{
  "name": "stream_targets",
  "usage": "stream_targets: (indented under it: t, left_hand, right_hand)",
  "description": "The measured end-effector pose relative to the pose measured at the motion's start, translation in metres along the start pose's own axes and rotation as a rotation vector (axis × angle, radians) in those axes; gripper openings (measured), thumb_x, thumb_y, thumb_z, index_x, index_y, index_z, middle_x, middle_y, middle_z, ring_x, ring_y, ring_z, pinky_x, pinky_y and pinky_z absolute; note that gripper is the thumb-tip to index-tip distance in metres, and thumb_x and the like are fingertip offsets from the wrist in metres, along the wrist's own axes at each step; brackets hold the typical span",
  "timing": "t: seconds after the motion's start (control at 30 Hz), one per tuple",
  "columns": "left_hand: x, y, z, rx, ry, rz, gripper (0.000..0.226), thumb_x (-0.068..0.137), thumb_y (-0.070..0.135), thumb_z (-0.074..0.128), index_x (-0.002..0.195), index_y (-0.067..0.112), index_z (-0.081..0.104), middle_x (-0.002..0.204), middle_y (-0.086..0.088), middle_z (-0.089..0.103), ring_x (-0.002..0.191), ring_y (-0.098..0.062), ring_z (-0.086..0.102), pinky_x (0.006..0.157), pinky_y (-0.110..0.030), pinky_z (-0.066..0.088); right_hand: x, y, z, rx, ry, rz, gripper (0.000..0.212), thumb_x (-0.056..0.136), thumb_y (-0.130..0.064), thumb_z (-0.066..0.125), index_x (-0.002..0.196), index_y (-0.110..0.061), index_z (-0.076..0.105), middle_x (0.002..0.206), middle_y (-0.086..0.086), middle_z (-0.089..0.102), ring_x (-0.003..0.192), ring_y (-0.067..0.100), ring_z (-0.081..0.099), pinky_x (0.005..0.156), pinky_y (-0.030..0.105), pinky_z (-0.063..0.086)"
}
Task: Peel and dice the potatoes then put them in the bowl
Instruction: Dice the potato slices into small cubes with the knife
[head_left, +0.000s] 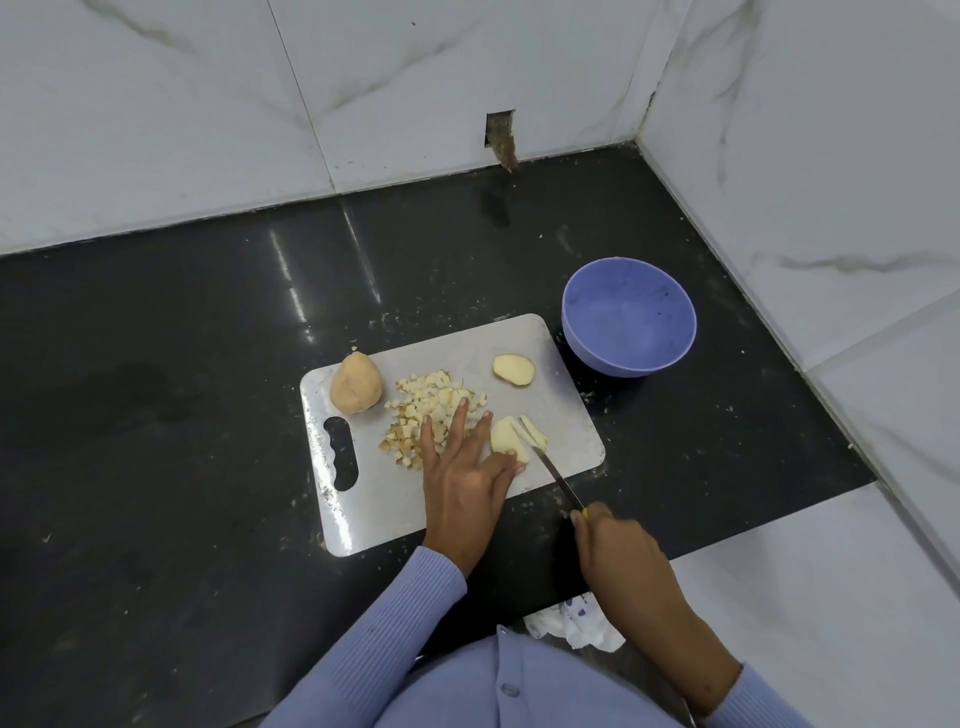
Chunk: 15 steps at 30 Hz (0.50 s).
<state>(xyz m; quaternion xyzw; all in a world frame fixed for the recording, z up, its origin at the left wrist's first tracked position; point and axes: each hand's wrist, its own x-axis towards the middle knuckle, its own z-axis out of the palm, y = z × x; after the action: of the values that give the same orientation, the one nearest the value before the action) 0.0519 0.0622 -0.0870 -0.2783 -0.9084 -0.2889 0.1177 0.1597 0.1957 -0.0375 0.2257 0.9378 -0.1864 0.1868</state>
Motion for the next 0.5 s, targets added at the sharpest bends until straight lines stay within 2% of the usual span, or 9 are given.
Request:
stream_targets:
  t: [0.07, 0.13, 0.23, 0.5]
  left_hand:
    - [-0.001, 0.001, 0.0, 0.013, 0.02, -0.019, 0.005, 0.078, 0.021, 0.077, 0.074, 0.019, 0.075, 0.111, -0.013, 0.068, 0.124, -0.038, 0.05, 0.114, -0.052, 0.011]
    - [-0.003, 0.002, 0.0, 0.017, 0.041, -0.027, 0.006, 0.075, 0.016, 0.08, 0.074, 0.016, 0.075, 0.101, -0.011, 0.069, 0.118, -0.037, 0.053, 0.114, -0.052, 0.012]
    - [-0.003, 0.002, 0.0, 0.016, 0.073, -0.006, 0.007, 0.078, 0.018, 0.073, 0.071, 0.015, 0.073, 0.094, -0.009, 0.07, 0.114, -0.036, 0.057, 0.114, -0.05, 0.012]
    - [0.0, 0.0, 0.001, 0.008, 0.069, 0.027, 0.009, 0.075, 0.018, 0.073, 0.067, 0.014, 0.071, 0.094, -0.009, 0.071, 0.114, -0.033, 0.059, 0.114, -0.05, 0.011]
  right_hand:
    - [0.0, -0.003, -0.006, 0.033, 0.004, -0.022, 0.033, 0.103, -0.038, 0.023, 0.092, -0.017, 0.046, 0.079, -0.001, 0.055, 0.076, 0.018, 0.06, 0.072, 0.028, 0.049]
    - [0.004, -0.01, -0.011, 0.063, 0.013, -0.036, 0.035, 0.103, -0.039, 0.024, 0.093, -0.015, 0.049, 0.08, 0.002, 0.058, 0.077, 0.019, 0.061, 0.072, 0.031, 0.05]
    - [0.018, -0.023, -0.014, 0.072, 0.04, -0.063, 0.039, 0.102, -0.039, 0.025, 0.099, -0.011, 0.052, 0.084, 0.007, 0.06, 0.08, 0.024, 0.061, 0.074, 0.036, 0.05]
    - [0.039, -0.043, -0.008, 0.021, 0.025, -0.083, 0.036, 0.104, -0.034, 0.024, 0.107, -0.008, 0.049, 0.098, 0.013, 0.062, 0.092, 0.031, 0.06, 0.07, 0.035, 0.043]
